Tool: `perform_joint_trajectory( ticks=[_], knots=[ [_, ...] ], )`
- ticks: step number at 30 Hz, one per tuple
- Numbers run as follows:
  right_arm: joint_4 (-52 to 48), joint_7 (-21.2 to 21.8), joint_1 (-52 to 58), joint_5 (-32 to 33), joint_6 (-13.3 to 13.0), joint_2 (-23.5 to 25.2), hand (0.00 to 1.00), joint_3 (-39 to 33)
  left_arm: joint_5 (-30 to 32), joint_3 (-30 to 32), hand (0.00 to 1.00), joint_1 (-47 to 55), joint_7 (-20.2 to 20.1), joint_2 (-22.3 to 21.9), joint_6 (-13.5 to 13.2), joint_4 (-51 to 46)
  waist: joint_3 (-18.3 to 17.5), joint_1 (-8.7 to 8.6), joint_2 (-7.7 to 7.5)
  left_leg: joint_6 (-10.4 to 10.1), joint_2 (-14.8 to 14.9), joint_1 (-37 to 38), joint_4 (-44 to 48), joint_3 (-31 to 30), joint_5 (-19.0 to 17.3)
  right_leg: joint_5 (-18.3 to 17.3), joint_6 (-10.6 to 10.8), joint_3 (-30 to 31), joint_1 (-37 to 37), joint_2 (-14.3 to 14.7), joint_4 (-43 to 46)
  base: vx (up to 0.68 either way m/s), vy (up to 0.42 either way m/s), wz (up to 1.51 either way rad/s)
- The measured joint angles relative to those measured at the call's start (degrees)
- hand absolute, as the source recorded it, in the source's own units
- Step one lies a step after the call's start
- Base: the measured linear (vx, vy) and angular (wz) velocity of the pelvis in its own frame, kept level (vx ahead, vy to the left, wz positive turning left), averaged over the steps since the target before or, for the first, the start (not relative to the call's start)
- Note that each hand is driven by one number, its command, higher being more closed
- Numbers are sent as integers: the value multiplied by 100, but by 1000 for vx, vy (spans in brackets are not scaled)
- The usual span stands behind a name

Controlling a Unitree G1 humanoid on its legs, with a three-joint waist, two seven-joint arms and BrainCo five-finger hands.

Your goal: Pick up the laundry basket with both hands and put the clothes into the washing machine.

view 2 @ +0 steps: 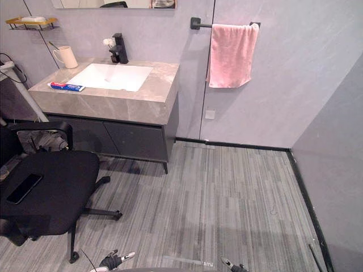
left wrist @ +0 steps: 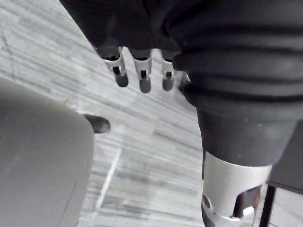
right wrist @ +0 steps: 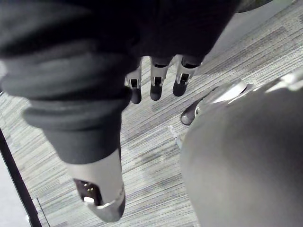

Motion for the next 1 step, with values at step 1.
perform_joint_trajectory(
  ticks=[1],
  knots=[
    [0, 0, -4, 1, 0, -2, 0, 0, -3, -1, 0, 0, 1, 0, -11, 0, 5, 1, 5, 0, 0, 2, -7, 0, 0, 4, 4, 0, 4, 0, -13, 0, 0, 0]
  ],
)
